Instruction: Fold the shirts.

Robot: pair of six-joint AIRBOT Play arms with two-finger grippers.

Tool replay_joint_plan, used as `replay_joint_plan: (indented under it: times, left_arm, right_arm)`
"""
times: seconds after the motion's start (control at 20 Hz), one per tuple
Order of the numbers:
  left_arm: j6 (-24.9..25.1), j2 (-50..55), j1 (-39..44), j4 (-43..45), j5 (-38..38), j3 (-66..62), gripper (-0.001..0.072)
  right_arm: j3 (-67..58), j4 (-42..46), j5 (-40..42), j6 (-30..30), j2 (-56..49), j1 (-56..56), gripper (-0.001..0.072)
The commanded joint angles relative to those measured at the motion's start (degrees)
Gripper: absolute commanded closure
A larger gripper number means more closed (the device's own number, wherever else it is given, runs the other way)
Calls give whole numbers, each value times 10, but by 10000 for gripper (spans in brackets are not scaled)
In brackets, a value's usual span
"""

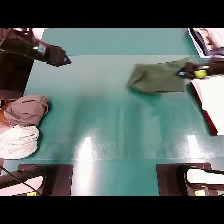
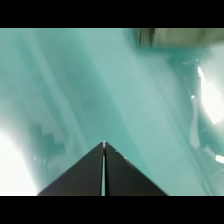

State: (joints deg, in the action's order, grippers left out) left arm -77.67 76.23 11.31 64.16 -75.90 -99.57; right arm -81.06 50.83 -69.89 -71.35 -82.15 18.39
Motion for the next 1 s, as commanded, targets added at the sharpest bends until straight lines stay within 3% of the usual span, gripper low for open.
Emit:
replay_joint_plan:
  times: [0.0,0.35,0.7,0.95]
  left_arm:
    - [-2,0,56,-1,73,0,679]
    - [-4,14,104,1,90,0,680]
    - [-5,40,104,1,73,1,679]
    - [-3,43,104,1,63,1,679]
  right_arm:
    - [7,12,67,-7,28,117,694]
    - [-37,-17,165,-1,17,198,695]
    - [-177,-11,130,14,-3,204,695]
    - [-222,16,48,10,-1,213,695]
